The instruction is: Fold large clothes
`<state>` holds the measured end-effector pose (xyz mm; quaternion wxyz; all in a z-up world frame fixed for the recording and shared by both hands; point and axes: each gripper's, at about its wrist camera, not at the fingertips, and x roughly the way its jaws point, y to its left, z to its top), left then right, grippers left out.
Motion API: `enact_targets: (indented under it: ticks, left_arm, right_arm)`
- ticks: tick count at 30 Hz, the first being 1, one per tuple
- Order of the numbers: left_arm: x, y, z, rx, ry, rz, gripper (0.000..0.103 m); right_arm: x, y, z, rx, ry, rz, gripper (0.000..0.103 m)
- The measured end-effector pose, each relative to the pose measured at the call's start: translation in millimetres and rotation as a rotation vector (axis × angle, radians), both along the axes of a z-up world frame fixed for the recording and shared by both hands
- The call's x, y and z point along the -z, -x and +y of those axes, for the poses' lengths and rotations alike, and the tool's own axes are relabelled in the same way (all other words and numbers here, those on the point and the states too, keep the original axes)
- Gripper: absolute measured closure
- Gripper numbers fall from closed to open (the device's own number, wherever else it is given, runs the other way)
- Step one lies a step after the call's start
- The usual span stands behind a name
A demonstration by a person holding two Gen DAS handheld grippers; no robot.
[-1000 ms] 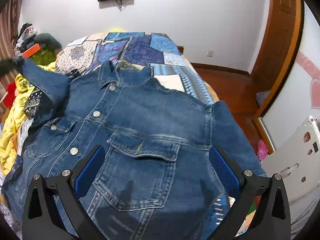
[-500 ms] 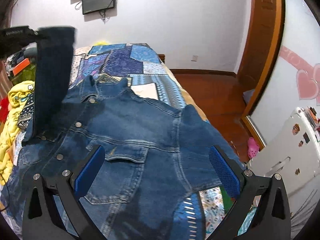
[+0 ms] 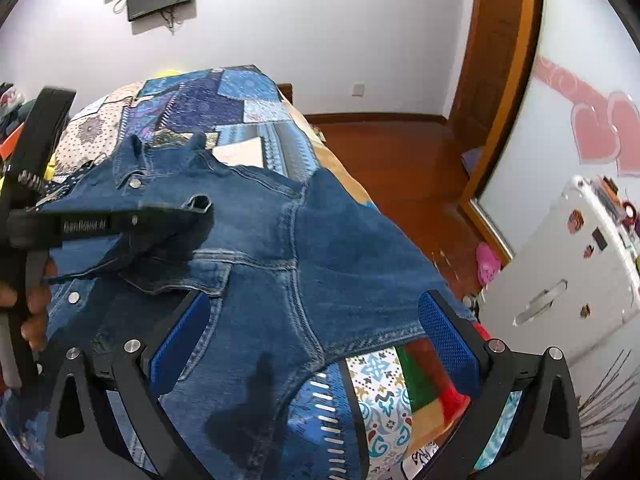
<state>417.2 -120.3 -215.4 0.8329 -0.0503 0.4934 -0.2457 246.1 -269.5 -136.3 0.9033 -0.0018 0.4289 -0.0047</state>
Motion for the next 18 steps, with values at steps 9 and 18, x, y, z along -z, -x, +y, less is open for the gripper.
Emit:
enact_targets:
  ticks: [9, 18]
  left_arm:
    - [-20, 16, -8, 0.040, -0.101, -0.099, 0.054]
    - [-40, 17, 56, -0.095, -0.262, -0.216, 0.039]
  right_arm:
    - [6, -8, -30, 0.086, -0.017, 0.035, 0.000]
    - [13, -15, -73, 0.127, -0.041, 0.064, 0.000]
